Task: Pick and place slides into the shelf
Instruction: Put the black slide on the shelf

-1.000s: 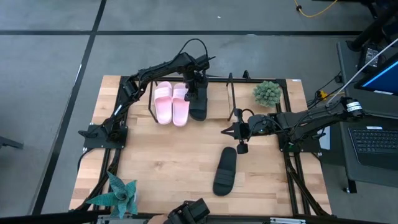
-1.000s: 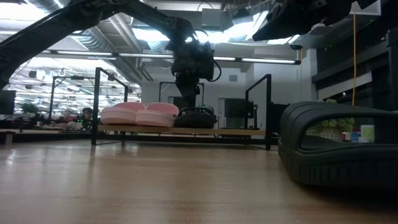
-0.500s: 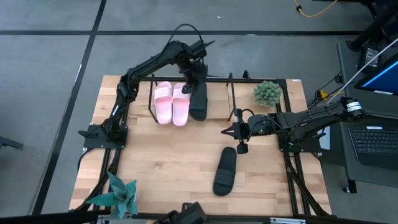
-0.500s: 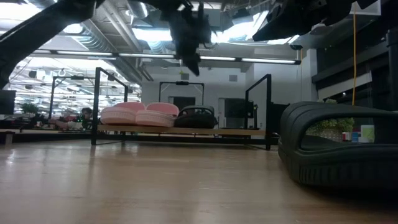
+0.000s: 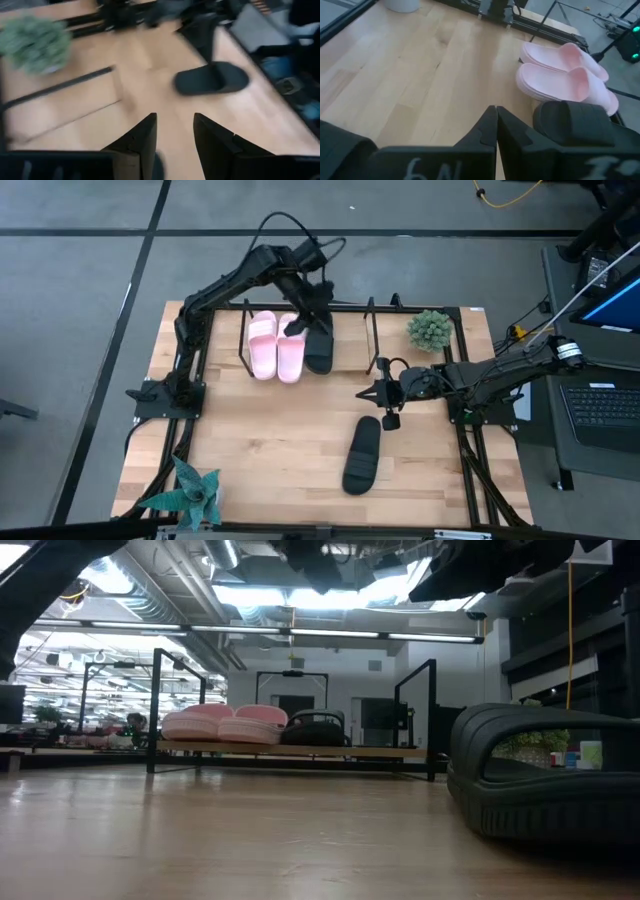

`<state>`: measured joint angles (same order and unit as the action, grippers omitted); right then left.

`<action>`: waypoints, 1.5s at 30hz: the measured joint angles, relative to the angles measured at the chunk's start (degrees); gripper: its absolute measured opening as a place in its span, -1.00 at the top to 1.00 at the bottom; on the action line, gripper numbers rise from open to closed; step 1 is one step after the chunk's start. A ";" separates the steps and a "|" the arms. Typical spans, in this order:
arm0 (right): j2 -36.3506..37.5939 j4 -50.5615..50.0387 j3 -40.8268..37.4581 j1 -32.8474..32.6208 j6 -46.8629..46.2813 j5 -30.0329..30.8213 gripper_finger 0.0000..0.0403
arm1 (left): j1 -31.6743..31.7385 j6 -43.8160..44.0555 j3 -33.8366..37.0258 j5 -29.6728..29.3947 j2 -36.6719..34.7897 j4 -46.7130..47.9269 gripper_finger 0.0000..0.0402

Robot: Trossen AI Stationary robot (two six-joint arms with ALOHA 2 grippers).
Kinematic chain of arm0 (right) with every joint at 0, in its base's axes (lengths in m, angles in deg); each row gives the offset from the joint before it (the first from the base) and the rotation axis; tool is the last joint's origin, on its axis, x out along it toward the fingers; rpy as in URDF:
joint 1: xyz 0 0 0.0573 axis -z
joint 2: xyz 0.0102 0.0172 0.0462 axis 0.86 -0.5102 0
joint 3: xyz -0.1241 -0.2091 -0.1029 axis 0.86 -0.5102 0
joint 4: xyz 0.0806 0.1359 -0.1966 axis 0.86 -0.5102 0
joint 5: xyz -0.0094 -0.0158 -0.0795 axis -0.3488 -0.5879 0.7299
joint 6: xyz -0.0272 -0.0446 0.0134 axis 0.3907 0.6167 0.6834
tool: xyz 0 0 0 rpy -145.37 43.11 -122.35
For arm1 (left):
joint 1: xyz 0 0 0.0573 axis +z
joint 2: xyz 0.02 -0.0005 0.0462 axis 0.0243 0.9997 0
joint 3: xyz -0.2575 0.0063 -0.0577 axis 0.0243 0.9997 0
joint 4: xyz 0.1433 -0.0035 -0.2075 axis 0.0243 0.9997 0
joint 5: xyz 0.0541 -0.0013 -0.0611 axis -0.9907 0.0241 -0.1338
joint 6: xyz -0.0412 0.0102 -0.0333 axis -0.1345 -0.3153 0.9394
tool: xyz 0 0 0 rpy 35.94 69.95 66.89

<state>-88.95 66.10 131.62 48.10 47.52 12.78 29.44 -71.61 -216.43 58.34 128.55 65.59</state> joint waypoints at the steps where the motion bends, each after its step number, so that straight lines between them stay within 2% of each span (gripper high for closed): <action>1: 0.00 -0.06 0.00 -0.25 -0.50 0.25 0.96 | -0.74 -0.11 0.00 0.78 0.02 0.17 0.40; 4: 0.00 -0.46 0.00 -0.75 -2.20 1.39 0.96 | -2.92 0.00 0.30 1.13 0.11 0.04 0.40; 9: 0.00 -1.76 0.00 -0.74 -4.80 1.51 0.96 | -7.19 4.61 5.79 -0.92 0.22 -6.06 0.40; 13: 0.00 -1.76 0.00 -0.74 -5.39 1.51 0.96 | -10.69 11.59 10.24 -14.39 0.15 -13.08 0.40; 15: 0.00 -1.76 0.00 -0.74 -5.49 1.51 0.96 | -11.47 14.01 12.06 -17.72 0.28 -14.82 0.40; 20: 0.00 -2.05 0.00 -0.79 -5.53 1.49 0.96 | -11.92 17.87 17.87 -14.97 -3.47 -24.44 0.40; 24: 0.00 -2.62 -0.01 -1.16 -5.55 1.49 0.96 | -12.72 21.49 30.08 -17.51 -9.68 -36.55 0.40; 31: 0.00 -2.23 -0.02 -2.88 -5.48 1.46 0.96 | -16.93 29.52 59.69 -29.89 -26.81 -60.49 0.40; 34: 0.00 -1.27 -0.02 -2.89 -5.47 1.46 0.96 | -19.09 31.36 70.31 -35.62 -34.97 -69.79 0.40; 39: 0.00 -0.86 -0.02 -2.91 -5.51 1.44 0.96 | -22.54 34.58 83.24 -42.76 -47.46 -76.72 0.40; 45: -0.72 1.31 -0.02 -2.90 -5.00 1.46 0.96 | -25.37 37.40 93.85 -50.68 -58.33 -80.34 0.40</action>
<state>-89.67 67.41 131.60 45.20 42.52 14.24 4.07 -34.21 -122.58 7.66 70.22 -14.76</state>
